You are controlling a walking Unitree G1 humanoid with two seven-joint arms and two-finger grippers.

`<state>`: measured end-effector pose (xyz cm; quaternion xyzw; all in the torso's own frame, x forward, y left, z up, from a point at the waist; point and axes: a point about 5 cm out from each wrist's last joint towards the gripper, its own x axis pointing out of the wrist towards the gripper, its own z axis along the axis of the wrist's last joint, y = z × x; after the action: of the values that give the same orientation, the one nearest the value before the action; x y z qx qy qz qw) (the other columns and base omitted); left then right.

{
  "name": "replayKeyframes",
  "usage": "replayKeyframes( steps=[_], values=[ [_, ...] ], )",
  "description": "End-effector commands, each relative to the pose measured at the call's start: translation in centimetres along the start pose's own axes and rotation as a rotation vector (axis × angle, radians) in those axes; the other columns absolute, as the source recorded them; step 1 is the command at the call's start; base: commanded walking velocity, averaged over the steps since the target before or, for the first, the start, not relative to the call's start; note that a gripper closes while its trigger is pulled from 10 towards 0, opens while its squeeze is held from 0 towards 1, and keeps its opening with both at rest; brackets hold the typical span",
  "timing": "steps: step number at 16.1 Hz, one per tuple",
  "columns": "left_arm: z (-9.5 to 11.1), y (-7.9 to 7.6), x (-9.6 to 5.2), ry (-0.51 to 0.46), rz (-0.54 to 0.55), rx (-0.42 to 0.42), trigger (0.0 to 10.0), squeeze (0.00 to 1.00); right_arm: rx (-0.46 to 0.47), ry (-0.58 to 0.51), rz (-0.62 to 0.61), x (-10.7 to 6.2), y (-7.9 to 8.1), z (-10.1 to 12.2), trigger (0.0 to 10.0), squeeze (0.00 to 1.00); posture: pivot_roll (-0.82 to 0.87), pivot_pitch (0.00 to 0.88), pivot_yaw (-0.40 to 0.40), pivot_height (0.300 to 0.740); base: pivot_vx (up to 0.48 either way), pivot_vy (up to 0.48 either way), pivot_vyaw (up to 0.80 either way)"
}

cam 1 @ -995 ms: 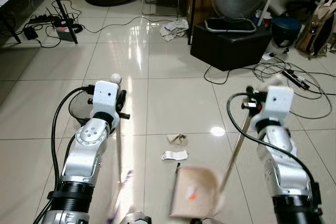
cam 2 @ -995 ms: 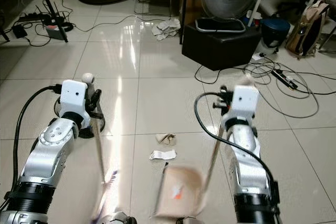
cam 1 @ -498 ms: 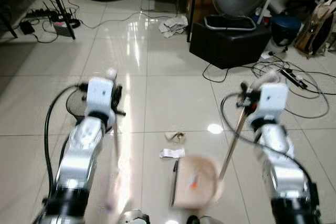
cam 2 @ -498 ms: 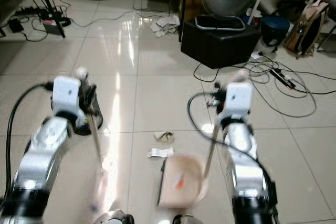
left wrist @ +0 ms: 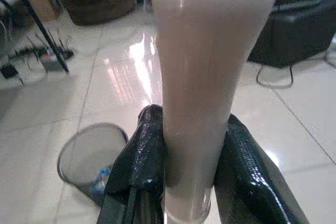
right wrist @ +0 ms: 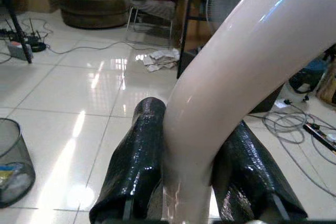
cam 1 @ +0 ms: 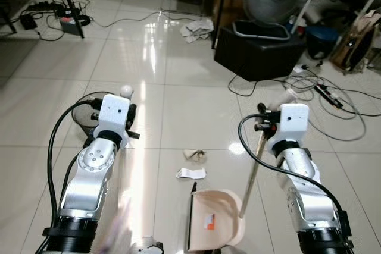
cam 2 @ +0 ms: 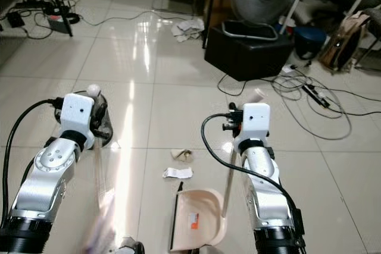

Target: Sweep floor

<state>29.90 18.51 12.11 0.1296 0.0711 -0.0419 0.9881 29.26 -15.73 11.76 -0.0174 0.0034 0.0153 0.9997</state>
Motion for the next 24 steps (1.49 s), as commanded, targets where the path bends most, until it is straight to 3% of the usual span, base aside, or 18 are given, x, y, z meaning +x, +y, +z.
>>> replayKeyframes(
  steps=[1, 4, 6, 9, 13, 17, 24],
  values=[
    [0.5, -0.1, 0.2, -0.006, -0.002, 0.029, 10.0, 0.0, -0.003, -0.038, -0.034, 0.3, -0.7, 1.1, 10.0, 0.0, 0.16, 0.114, -0.065, 0.74, 0.0, 0.0, 0.0],
    [1.6, -0.3, 0.7, -0.076, -0.001, 0.015, 10.0, 0.0, -0.004, -0.072, -0.05, 0.4, -1.3, 1.5, 10.0, 0.0, 0.1, 0.093, -0.02, 0.74, 0.0, 0.0, 0.0],
    [2.5, 0.2, 0.9, -0.122, 0.031, -0.009, 10.0, 0.0, 0.01, -0.156, -0.079, 0.5, -1.7, 3.3, 10.0, 0.0, 0.07, 0.057, 0.016, 0.74, 0.0, 0.0, 0.0],
    [3.4, -0.2, 1.6, -0.144, -0.004, -0.016, 10.0, 0.0, 0.002, -0.179, -0.094, 0.7, -2.1, 4.0, 10.0, 0.0, 0.06, 0.036, 0.048, 0.74, 0.0, 0.0, 0.0],
    [4.1, -1.3, 2.3, -0.187, -0.057, -0.029, 10.0, 0.0, 0.043, -0.101, -0.137, -0.1, -2.3, 1.9, 10.0, 0.0, 0.04, 0.013, 0.062, 0.74, 0.0, 0.0, -0.2],
    [4.3, -1.8, 2.7, -0.202, -0.062, -0.044, 10.0, 0.0, -0.008, -0.123, -0.127, 0.4, -2.5, 2.7, 10.0, 0.0, 0.03, 0.011, 0.053, 0.74, 0.234, 0.0, -0.51],
    [3.8, -1.3, 2.5, -0.199, -0.041, -0.029, 10.0, 0.0, 0.026, -0.108, -0.129, 0.5, -2.5, 2.7, 10.0, 0.0, 0.03, 0.022, 0.035, 0.74, 0.334, 0.0, -0.11]
  ],
)
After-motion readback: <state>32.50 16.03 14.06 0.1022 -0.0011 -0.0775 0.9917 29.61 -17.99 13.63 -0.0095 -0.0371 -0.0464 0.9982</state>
